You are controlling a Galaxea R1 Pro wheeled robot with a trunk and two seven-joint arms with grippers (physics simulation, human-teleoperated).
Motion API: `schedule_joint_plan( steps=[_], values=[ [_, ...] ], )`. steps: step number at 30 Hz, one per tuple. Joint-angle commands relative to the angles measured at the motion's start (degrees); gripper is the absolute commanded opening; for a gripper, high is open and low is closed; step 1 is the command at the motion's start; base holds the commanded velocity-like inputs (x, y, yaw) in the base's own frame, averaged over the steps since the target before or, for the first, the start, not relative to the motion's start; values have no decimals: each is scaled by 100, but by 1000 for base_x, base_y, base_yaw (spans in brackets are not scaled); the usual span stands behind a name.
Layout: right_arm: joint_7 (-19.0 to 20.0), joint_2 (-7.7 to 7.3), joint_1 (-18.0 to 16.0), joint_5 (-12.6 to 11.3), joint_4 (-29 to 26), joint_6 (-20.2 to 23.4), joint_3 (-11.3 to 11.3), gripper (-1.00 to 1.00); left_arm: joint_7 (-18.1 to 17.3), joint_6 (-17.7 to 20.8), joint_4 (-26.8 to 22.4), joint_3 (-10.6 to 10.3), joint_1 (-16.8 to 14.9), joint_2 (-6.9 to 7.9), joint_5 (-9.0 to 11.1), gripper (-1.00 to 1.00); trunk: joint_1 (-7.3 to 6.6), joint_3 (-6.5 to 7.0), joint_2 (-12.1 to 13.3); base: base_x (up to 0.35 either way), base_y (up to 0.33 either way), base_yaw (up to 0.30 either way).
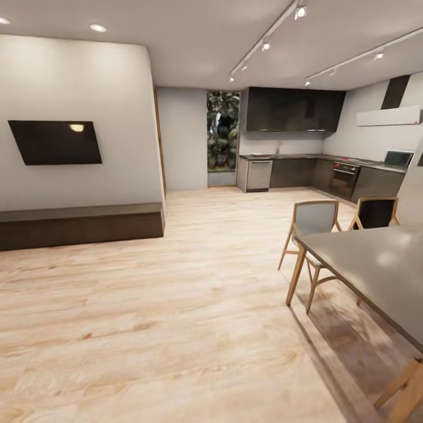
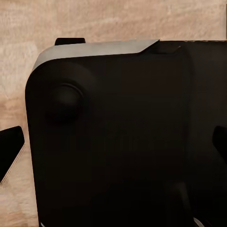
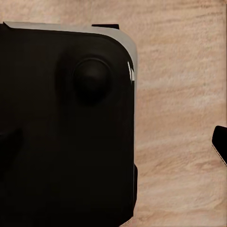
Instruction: In the kitchen, take the Vidalia onion out of the sink, dice it on the chopping board with the paring knife, put the diced onion into the bowl on the countertop, then place both the paring knife and the chopping board into the sink.
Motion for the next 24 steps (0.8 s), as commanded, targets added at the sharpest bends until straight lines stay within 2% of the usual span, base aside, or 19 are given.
schedule_joint_plan(
  steps=[1, 24],
  values=[
    [-2, 0, -1, -2, 0, -16, -4, 100, -6, -1, -7, 3, 1, 0, 1, 100, 4, -5, -2, 342, 0, 0],
    [-2, 0, 0, -2, 0, -16, -4, 100, -6, 8, 1, 9, 1, 0, 1, 100, 4, -5, -2, 342, 0, 0]
  ],
)
